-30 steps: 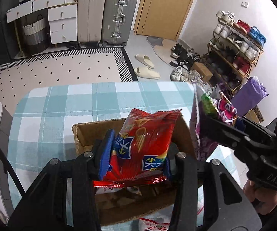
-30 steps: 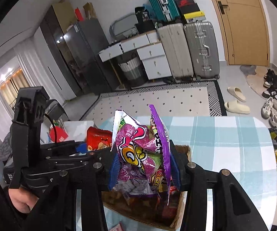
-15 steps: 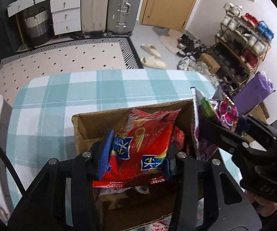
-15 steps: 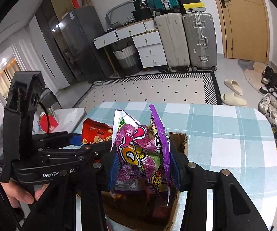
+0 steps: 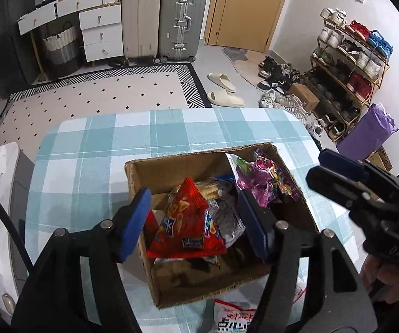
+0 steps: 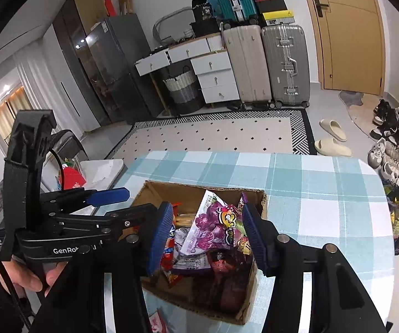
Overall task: Organize snacks
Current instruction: 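Open both tools to drop the chip bag and candy bag into the box, then move both tools back over the noodle snack bag and wafer pack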
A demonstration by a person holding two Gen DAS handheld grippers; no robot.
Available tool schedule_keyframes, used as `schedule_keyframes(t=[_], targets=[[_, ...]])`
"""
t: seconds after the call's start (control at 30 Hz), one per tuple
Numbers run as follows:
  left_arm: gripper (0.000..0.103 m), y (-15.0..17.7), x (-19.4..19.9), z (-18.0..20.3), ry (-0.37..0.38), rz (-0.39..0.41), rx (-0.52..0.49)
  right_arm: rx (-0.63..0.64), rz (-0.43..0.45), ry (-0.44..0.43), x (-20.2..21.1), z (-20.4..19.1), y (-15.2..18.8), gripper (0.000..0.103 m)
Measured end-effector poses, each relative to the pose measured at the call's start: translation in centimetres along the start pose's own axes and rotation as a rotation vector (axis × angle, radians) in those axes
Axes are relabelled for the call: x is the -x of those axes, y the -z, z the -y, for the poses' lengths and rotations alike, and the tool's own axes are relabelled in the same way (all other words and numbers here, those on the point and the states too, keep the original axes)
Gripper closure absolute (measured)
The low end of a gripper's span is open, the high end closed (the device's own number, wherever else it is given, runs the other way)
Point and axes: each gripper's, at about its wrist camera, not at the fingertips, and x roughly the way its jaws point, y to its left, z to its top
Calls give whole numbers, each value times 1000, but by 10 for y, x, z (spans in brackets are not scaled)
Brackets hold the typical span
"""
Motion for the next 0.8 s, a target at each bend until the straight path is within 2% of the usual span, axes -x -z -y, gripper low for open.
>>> schedule_keyframes(t=[0.17,0.23,0.27,0.43,0.53,0.63,0.7,0.8], targets=[[36,11,29,8,-29,32,-37,2,31,-2,25,-8,-1,47],[36,17,46,16,-47,69,-75,11,48,0,37,-12,-1,36],[36,21,56,22,-62,91,-98,23,57,7,42,-15,0,34],[32,36,98,36,-60,165,-120,97,97,16,75,-38,6,34],[32,47,130,41,-71,250,-119,150,122,26,96,-54,13,33],[31,60,159,50,-92,302,-142,192,159,36,121,-68,21,26],[21,69,176,54,-106,334,-143,204,188,36,137,-74,27,22],[20,83,197,62,-100,365,-155,193,250,31,167,-80,34,17]])
